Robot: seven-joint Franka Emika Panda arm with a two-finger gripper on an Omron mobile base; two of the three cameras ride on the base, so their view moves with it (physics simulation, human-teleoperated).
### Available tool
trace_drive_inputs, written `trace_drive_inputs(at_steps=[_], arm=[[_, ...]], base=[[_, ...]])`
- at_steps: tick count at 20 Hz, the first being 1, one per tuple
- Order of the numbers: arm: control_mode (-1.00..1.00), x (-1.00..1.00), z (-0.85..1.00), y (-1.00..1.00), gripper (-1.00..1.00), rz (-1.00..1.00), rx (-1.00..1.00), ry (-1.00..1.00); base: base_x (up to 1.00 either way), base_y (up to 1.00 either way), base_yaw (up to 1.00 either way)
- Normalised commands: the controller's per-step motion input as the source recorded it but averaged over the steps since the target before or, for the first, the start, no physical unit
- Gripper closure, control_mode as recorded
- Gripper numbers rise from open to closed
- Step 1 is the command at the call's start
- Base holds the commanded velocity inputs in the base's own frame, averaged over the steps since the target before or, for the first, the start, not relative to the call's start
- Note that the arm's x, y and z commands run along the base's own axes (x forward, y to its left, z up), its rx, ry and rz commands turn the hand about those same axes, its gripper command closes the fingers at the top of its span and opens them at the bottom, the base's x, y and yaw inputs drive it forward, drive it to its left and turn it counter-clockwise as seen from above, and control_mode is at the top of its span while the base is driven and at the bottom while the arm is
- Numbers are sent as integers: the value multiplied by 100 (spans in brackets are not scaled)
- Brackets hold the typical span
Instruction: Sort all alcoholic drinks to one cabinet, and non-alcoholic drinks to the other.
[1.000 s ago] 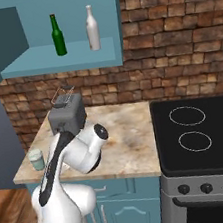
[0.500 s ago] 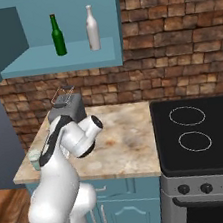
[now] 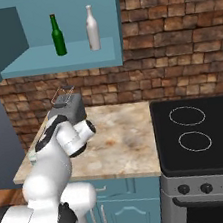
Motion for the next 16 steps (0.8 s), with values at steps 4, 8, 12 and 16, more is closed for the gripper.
trace_drive_inputs(at_steps=[4, 8, 12, 16], arm=[[-100, 0, -26, 30, -100, 0, 11, 0], [-100, 0, -33, 35, -100, 0, 8, 0], [-100, 7, -23, 19, -100, 0, 8, 0], [-100, 14, -18, 13, -100, 0, 6, 0]], base=[[0, 0, 0], [0, 0, 0], [0, 0, 0], [0, 0, 0]])
